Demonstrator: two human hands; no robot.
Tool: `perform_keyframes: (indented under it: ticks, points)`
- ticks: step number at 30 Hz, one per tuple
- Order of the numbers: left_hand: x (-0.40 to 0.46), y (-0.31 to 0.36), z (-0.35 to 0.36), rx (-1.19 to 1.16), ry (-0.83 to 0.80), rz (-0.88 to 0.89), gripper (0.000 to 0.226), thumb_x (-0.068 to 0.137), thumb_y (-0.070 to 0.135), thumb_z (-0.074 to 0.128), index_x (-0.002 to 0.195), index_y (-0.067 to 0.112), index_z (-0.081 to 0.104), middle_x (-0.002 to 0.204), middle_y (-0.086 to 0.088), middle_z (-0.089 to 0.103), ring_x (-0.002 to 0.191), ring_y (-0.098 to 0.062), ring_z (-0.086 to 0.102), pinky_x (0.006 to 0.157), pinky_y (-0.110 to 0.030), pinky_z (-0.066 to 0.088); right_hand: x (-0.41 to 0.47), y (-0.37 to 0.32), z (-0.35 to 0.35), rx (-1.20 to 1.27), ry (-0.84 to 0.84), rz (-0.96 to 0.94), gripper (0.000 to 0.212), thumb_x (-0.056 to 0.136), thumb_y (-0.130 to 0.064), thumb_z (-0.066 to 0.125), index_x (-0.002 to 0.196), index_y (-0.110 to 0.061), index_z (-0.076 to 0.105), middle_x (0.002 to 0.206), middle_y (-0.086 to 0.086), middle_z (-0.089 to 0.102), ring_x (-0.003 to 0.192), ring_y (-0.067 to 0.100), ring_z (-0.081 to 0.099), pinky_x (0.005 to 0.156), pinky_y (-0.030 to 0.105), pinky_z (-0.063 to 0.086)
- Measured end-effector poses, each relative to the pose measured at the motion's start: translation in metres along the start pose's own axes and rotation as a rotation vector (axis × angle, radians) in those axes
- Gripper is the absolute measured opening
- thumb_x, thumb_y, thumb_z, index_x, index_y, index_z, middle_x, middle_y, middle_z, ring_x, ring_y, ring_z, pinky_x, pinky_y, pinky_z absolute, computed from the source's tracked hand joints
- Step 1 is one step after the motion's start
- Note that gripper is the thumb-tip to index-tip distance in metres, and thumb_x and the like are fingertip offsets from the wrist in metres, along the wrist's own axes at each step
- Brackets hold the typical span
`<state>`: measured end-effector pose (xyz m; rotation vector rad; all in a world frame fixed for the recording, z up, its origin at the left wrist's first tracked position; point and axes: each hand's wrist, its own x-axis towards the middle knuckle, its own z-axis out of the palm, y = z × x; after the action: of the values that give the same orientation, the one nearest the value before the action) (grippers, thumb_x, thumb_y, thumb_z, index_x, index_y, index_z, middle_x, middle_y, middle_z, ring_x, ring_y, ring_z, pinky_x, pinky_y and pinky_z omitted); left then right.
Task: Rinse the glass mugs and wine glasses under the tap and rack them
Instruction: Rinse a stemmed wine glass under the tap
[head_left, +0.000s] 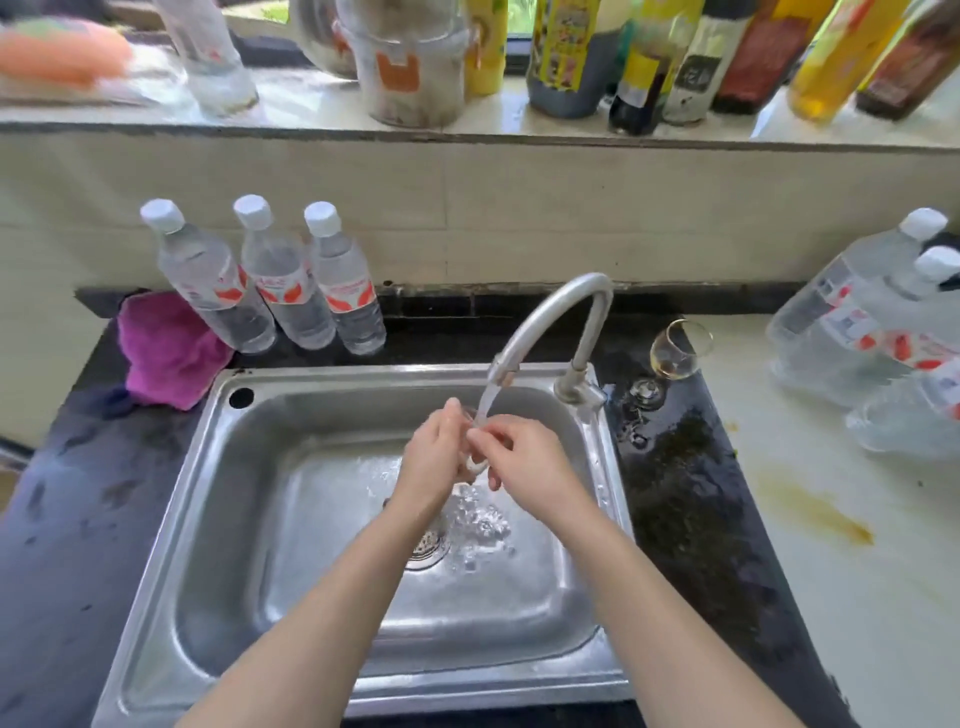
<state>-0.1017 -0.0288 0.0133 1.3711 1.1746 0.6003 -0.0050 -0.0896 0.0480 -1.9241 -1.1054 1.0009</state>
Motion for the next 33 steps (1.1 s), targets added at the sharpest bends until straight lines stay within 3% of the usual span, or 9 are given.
perform_keyframes:
  ticks: [4, 7, 10, 15, 20, 25, 28, 30, 33]
  points:
    - [-0.003, -0.007, -0.001, 0.336, 0.014, 0.274, 0.035, 0.101, 0.034, 0.029, 0.099, 0.017, 0.059, 0.093, 0.005, 0.062, 0.086, -0.009, 0.057, 0.073, -0.026, 0.043, 0.012, -0.013, 0.002, 0.388, 0.005, 0.179, 0.026, 0.096, -0.02, 0.052, 0.083, -0.005, 0.069, 0.06, 0.005, 0.062, 0.042, 0.009, 0.048, 0.04, 0.018, 0.034]
    - [0.02, 0.007, -0.015, 0.243, -0.102, 0.006, 0.033, 0.099, 0.021, 0.035, 0.074, 0.016, 0.055, 0.061, 0.005, 0.059, 0.05, -0.001, 0.053, 0.045, -0.018, 0.036, 0.006, -0.01, -0.008, 0.31, -0.205, 0.021, 0.02, 0.098, -0.012, 0.048, 0.093, -0.02, 0.066, 0.083, -0.001, 0.069, 0.054, 0.012, 0.063, 0.044, 0.016, 0.042]
    - [0.02, 0.019, -0.021, 0.075, -0.282, -0.232, 0.044, 0.1, 0.032, 0.027, 0.08, 0.011, 0.061, 0.052, 0.0, 0.059, 0.04, -0.011, 0.049, 0.039, -0.02, 0.028, 0.005, -0.006, -0.029, 0.146, -0.356, -0.025, 0.02, 0.096, -0.015, 0.051, 0.093, -0.025, 0.068, 0.093, 0.002, 0.073, 0.061, 0.009, 0.065, 0.05, 0.017, 0.043]
    - [-0.001, -0.001, -0.009, 0.41, -0.018, 0.257, 0.045, 0.089, 0.052, 0.024, 0.096, 0.023, 0.058, 0.089, 0.006, 0.065, 0.079, -0.01, 0.06, 0.068, -0.032, 0.047, 0.005, -0.009, 0.002, 0.372, -0.07, 0.114, 0.025, 0.1, -0.018, 0.045, 0.096, -0.005, 0.066, 0.076, 0.002, 0.069, 0.051, 0.007, 0.064, 0.044, 0.018, 0.037]
    - [0.016, 0.015, -0.021, 0.205, -0.243, -0.139, 0.048, 0.101, 0.031, 0.025, 0.076, 0.009, 0.059, 0.062, -0.007, 0.059, 0.041, -0.015, 0.051, 0.039, -0.02, 0.036, 0.001, 0.003, -0.022, 0.135, -0.293, 0.016, 0.015, 0.095, -0.018, 0.054, 0.088, -0.018, 0.068, 0.084, 0.0, 0.068, 0.069, 0.008, 0.062, 0.057, 0.02, 0.05]
    - [-0.001, 0.004, -0.009, 0.546, 0.056, 0.302, 0.047, 0.092, 0.047, 0.019, 0.099, 0.02, 0.057, 0.093, 0.001, 0.064, 0.082, -0.02, 0.059, 0.068, -0.034, 0.046, 0.006, -0.007, -0.003, 0.273, -0.04, 0.103, 0.021, 0.095, -0.021, 0.053, 0.09, -0.009, 0.069, 0.068, -0.005, 0.061, 0.06, 0.008, 0.052, 0.06, 0.022, 0.046]
    - [0.023, 0.014, -0.025, 0.33, -0.182, -0.105, 0.036, 0.1, 0.027, 0.034, 0.1, 0.005, 0.062, 0.077, -0.006, 0.063, 0.056, -0.015, 0.052, 0.046, -0.02, 0.039, 0.0, -0.001, -0.016, 0.173, -0.269, -0.039, 0.016, 0.095, -0.012, 0.053, 0.093, -0.019, 0.067, 0.085, -0.008, 0.069, 0.07, 0.004, 0.062, 0.062, 0.019, 0.049]
    - [0.022, 0.018, -0.028, 0.107, -0.331, -0.31, 0.047, 0.101, 0.041, 0.029, 0.102, 0.009, 0.064, 0.074, -0.008, 0.063, 0.049, -0.014, 0.048, 0.043, -0.019, 0.036, 0.005, 0.004, -0.029, 0.148, -0.309, -0.033, 0.016, 0.093, -0.012, 0.056, 0.087, -0.021, 0.068, 0.079, -0.006, 0.07, 0.071, 0.006, 0.064, 0.064, 0.022, 0.05]
    - [0.003, 0.008, -0.009, 0.297, -0.132, 0.063, 0.042, 0.101, 0.043, 0.025, 0.094, 0.018, 0.059, 0.079, 0.0, 0.065, 0.061, -0.009, 0.058, 0.054, -0.025, 0.044, 0.012, 0.0, -0.022, 0.229, -0.164, 0.042, 0.017, 0.094, -0.022, 0.057, 0.083, -0.015, 0.068, 0.07, 0.002, 0.068, 0.065, 0.014, 0.063, 0.062, 0.026, 0.05]
